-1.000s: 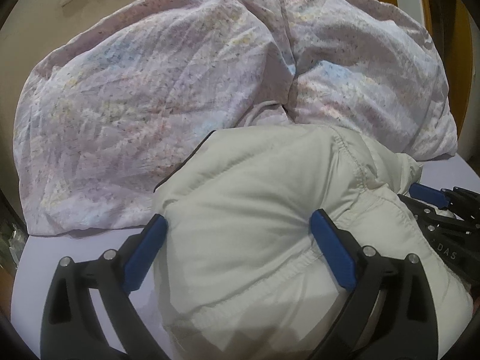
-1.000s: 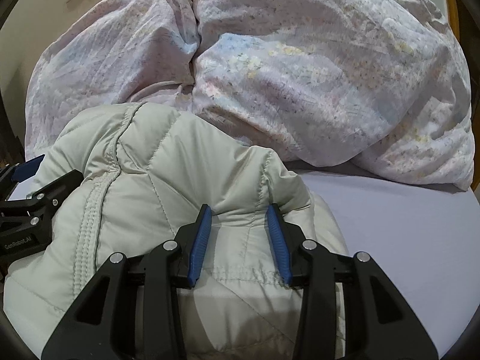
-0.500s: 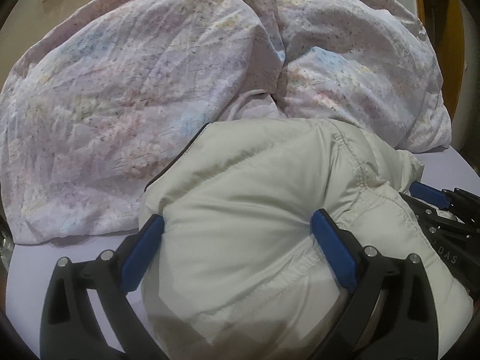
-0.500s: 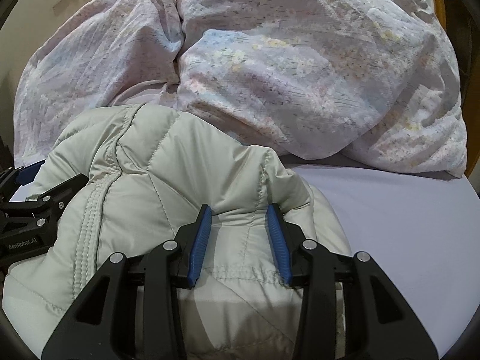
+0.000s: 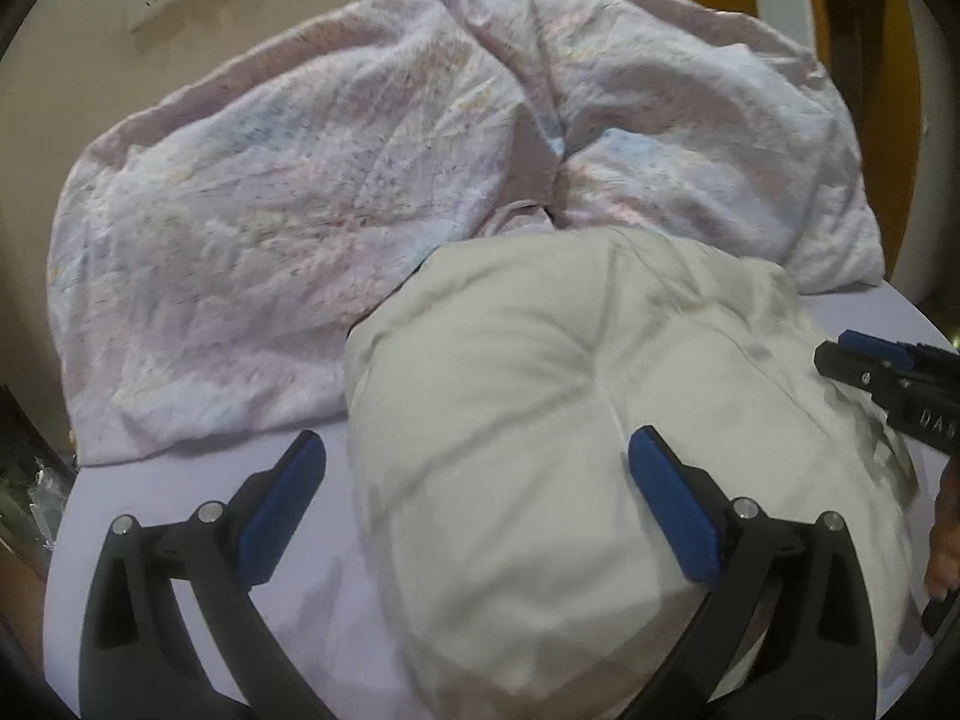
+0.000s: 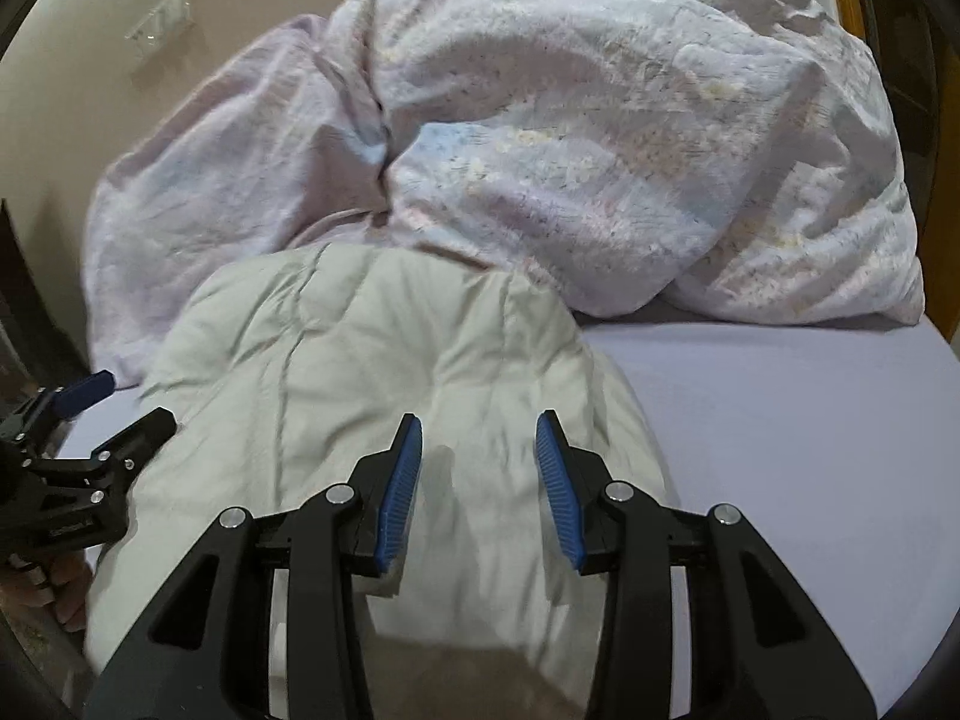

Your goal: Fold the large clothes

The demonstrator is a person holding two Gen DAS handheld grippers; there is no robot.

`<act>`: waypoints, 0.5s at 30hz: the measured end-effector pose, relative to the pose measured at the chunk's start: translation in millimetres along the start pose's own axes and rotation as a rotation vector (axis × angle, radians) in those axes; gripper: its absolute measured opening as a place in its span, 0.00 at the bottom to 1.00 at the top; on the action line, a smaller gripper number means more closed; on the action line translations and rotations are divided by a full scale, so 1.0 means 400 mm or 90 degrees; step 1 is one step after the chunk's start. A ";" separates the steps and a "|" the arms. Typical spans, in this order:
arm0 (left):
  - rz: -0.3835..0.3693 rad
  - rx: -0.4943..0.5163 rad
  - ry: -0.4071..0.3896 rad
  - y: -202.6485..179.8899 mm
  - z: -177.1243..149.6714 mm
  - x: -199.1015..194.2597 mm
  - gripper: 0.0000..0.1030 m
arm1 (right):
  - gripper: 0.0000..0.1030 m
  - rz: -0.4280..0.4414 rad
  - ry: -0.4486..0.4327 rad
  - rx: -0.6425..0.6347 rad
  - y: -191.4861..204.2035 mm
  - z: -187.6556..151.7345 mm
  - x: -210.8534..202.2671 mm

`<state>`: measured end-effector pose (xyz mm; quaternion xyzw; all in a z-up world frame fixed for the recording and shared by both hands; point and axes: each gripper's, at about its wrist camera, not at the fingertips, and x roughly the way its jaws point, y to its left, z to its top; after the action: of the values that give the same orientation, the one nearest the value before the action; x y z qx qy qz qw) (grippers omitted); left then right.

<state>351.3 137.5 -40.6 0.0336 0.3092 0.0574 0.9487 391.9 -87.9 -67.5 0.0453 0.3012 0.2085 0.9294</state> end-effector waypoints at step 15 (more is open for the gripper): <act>-0.012 -0.001 -0.016 -0.023 -0.018 0.079 0.98 | 0.43 -0.039 0.016 0.018 0.022 -0.090 0.062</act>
<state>373.4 132.7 -65.8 0.0307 0.2973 0.0483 0.9531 385.8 -71.0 -108.5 0.0469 0.3168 0.1758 0.9309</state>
